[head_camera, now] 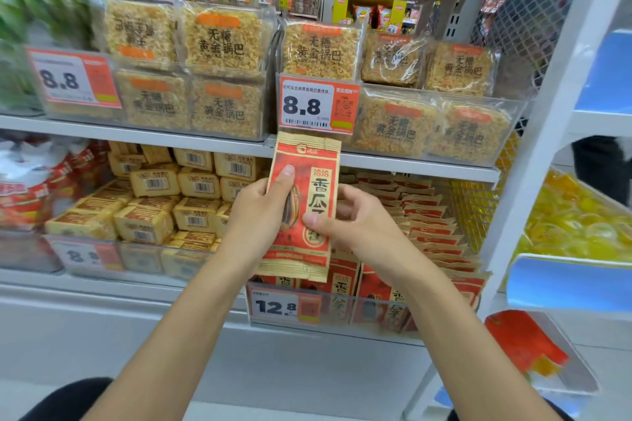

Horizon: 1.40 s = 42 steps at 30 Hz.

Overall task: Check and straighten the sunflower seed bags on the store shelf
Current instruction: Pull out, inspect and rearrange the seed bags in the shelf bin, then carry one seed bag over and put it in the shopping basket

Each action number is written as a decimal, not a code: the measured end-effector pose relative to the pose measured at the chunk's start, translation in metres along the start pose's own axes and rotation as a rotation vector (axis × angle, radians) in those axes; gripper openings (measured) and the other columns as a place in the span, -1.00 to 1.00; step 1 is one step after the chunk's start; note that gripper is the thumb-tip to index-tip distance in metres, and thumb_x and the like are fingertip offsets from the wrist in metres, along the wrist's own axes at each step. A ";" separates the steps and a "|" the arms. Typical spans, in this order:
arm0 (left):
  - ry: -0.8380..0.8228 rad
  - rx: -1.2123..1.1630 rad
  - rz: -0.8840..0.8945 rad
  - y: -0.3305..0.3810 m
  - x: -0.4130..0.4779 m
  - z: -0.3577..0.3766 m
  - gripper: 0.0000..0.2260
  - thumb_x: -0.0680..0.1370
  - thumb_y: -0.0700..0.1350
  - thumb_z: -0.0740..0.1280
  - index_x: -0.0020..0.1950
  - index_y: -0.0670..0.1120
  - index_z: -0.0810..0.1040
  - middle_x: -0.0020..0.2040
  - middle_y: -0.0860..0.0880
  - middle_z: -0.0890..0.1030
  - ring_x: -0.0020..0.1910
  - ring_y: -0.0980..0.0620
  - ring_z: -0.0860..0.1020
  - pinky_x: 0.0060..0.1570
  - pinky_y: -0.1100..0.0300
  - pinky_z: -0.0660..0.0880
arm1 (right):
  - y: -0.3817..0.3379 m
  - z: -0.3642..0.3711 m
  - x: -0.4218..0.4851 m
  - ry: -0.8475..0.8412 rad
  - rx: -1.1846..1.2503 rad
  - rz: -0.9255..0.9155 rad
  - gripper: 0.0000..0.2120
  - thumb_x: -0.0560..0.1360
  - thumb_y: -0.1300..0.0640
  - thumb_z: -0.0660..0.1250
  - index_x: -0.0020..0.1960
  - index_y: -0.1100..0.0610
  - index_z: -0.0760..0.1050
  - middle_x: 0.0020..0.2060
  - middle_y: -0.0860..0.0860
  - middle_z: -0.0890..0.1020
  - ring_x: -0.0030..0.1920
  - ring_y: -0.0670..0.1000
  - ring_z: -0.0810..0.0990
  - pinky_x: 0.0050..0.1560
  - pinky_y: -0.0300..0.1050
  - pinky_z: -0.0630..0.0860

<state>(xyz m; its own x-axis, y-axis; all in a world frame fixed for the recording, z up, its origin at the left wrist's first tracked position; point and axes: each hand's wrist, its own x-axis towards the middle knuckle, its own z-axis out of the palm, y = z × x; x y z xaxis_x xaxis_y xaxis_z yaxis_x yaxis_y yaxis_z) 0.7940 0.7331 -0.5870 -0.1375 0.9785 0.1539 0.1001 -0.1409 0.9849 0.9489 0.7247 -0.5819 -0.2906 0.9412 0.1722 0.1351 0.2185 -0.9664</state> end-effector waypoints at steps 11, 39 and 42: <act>0.058 -0.290 -0.393 0.002 -0.010 -0.068 -0.70 0.66 0.02 0.14 0.03 -0.13 0.57 -0.29 -0.11 0.68 -0.31 -0.05 0.64 -0.25 0.10 0.56 | -0.003 0.087 0.029 -0.100 0.305 0.313 -0.84 0.63 0.15 0.21 0.12 0.17 0.52 -0.15 0.07 0.70 -0.17 0.02 0.68 0.06 0.02 0.59; 0.972 -0.713 -0.883 -0.032 -0.083 -0.328 -0.77 0.60 -0.03 0.20 -0.08 -0.14 0.56 -0.25 -0.10 0.64 -0.34 -0.05 0.61 -0.26 0.14 0.54 | -0.044 0.378 0.105 -0.809 -0.051 0.969 -0.85 0.51 0.32 0.17 -0.08 0.17 0.50 -0.30 0.07 0.57 -0.28 0.03 0.56 -0.22 -0.13 0.50; 1.107 -0.699 -0.930 0.005 -0.115 -0.346 -0.88 0.59 -0.11 0.28 -0.03 -0.12 0.58 -0.20 -0.08 0.61 -0.30 -0.03 0.56 -0.31 0.17 0.49 | -0.087 0.397 0.090 -0.877 -0.091 0.985 -0.84 0.55 0.31 0.16 -0.10 0.15 0.48 -0.30 0.06 0.56 -0.29 0.01 0.55 -0.25 -0.14 0.47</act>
<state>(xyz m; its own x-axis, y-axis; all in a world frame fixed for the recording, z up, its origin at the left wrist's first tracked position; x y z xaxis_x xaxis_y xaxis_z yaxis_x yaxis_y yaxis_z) 0.4693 0.5681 -0.5724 -0.5330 0.2183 -0.8175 -0.8268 0.0706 0.5580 0.5345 0.6883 -0.5577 -0.5432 0.2447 -0.8032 0.6938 -0.4078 -0.5935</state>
